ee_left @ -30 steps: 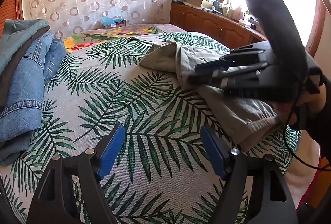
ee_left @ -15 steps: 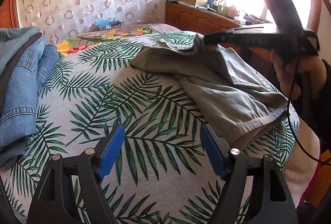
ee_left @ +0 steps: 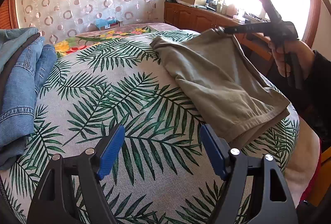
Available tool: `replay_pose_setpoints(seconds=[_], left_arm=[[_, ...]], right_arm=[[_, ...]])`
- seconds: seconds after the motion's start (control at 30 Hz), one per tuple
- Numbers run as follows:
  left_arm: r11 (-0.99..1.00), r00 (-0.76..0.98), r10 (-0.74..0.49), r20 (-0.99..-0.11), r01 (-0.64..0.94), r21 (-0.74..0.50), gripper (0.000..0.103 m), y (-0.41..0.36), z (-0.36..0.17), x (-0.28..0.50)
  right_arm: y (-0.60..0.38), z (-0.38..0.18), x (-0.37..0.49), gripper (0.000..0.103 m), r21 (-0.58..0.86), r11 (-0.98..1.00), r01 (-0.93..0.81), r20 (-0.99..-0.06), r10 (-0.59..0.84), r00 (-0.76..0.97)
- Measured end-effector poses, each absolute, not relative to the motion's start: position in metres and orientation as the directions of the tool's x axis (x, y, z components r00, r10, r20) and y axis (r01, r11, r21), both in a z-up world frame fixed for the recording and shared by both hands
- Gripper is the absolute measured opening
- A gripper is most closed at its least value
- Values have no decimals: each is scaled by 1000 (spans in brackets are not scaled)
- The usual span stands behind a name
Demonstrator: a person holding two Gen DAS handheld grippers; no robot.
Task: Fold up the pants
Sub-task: 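Lower the fold onto the pants and open the right gripper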
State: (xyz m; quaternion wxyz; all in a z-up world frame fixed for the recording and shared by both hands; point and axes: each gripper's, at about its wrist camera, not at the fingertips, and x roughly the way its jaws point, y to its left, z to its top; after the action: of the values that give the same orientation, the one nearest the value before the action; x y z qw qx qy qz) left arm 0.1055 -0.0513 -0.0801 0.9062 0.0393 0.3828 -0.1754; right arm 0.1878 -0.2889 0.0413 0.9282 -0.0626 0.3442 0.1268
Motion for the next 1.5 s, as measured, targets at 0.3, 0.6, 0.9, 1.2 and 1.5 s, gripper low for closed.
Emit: replay_pose_setpoints(seconds=[0.3,0.6,0.9,1.2,1.5], left_arm=[[935,644,-286,-709,350,-60,76,-52,-80,105],[932,643,-291,-708,357,-58,76,-57,-80,106],[918,641,-310,-703,393,-46,76,-75,-71,117],[909,626,-318,-712,415,-40,76,-88,-74,115],[908,632,-320,-706,417,-39,76,-90,-71,110]], right_arm=[[-293,33,198,2,-16,978,-207,-670,144,728],[-291,31,190,29,46,972,-232,-677,200,708],[-297,12,210,19,51,974,-222,-747,185,639],[-308,25,210,2,-43,985,-166,-699,89,710],[-309,30,172,12,32,977,-212,-691,175,701]])
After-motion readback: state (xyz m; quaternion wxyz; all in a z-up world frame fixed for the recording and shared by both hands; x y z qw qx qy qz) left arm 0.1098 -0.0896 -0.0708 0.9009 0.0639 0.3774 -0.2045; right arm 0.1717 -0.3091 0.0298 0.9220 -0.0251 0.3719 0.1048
